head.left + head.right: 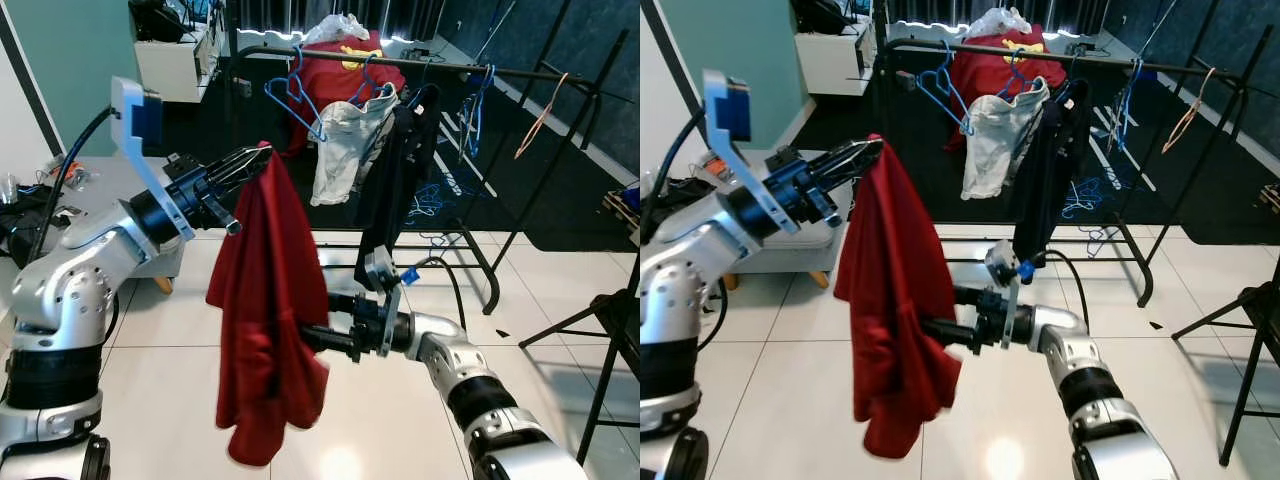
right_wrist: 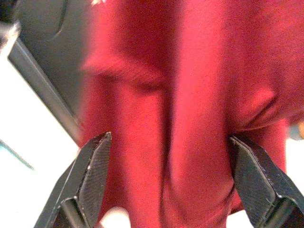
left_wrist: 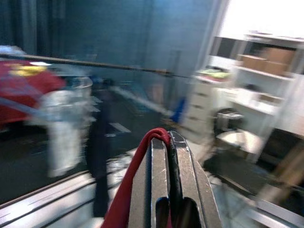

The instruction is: Hang hanger

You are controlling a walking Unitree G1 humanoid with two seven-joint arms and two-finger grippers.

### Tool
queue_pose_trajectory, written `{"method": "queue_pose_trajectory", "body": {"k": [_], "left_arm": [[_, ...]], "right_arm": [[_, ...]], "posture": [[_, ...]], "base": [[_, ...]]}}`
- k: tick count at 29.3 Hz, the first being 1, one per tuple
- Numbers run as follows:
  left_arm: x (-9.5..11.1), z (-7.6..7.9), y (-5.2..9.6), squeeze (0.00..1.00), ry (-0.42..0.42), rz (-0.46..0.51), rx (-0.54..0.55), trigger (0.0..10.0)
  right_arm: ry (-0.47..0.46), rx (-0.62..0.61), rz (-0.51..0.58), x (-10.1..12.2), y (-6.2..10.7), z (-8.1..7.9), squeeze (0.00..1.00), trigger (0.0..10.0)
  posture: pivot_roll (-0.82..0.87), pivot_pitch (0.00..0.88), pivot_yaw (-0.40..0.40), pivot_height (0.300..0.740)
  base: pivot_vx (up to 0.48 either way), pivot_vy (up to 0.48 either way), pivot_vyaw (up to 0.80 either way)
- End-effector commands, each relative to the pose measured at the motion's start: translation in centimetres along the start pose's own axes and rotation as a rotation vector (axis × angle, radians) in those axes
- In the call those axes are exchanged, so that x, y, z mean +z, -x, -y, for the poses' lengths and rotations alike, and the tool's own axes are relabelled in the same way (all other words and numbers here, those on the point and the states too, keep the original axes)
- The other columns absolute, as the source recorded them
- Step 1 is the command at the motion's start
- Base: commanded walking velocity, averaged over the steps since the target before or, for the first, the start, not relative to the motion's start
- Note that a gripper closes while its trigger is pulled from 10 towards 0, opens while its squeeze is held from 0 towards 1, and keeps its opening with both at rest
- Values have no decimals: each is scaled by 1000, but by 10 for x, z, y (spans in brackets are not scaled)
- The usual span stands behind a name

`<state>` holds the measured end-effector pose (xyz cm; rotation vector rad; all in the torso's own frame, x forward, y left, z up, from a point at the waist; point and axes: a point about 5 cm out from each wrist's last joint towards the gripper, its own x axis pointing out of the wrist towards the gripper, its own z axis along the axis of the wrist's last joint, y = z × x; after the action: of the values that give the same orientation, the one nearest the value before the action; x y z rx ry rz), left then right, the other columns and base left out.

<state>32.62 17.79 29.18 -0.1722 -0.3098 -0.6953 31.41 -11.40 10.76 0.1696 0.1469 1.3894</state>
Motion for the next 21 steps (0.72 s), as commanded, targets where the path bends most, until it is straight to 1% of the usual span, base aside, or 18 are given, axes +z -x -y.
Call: {"method": "queue_pose_trajectory", "body": {"k": [1, 4, 9, 11, 12, 13, 15, 16, 18, 21], "left_arm": [[6, -6, -1, 0, -45, 24, 51, 0], [1, -11, -1, 0, -74, -1, 96, 0], [-2, -12, -1, 0, -91, -21, 108, 0], [-5, -11, -1, 0, -90, -24, 103, 0], [-5, -11, -1, 0, -90, -24, 103, 0], [-6, -9, -1, 0, -85, -18, 93, 0], [-5, -7, -3, 0, -75, -1, 70, 0], [-5, -7, -3, 0, -75, -1, 70, 0], [-4, -2, -4, 0, -60, 22, 26, 0], [-3, 4, -4, 0, -46, 31, -37, 0]], "right_arm": [[7, 24, -24, -1, 3, -4, 0, 10000], [-6, 28, -20, 1, 14, -7, 0, 10000], [-18, 27, -11, 4, 20, -7, 0, 10000], [-36, 6, 76, 20, 28, -6, 0, 10000], [-36, 6, 76, 20, 28, -6, 0, 10000], [-34, -15, 132, 30, 32, -4, 0, 10000], [-18, -59, 199, 44, 37, 0, 0, 10000], [-18, -59, 199, 44, 37, 0, 0, 10000], [9, -180, 248, 53, 43, 11, 0, 10000], [59, -367, 234, 55, 51, 25, 0, 10000]], "posture": [[-45, 46, -62, 740], [-48, 44, -57, 740], [-51, 43, -55, 740], [-52, 40, -56, 740], [-52, 40, -56, 740], [-53, 40, -56, 740], [-54, 38, -56, 740], [-54, 38, -56, 740], [-54, 37, -58, 740], [-54, 35, -59, 740]], "base": [[0, 0, 0], [0, 0, 0], [0, 0, 0], [0, 0, 0], [0, 0, 0], [0, 0, 0], [0, 0, 0], [0, 0, 0], [0, 0, 0], [0, 0, 0]]}}
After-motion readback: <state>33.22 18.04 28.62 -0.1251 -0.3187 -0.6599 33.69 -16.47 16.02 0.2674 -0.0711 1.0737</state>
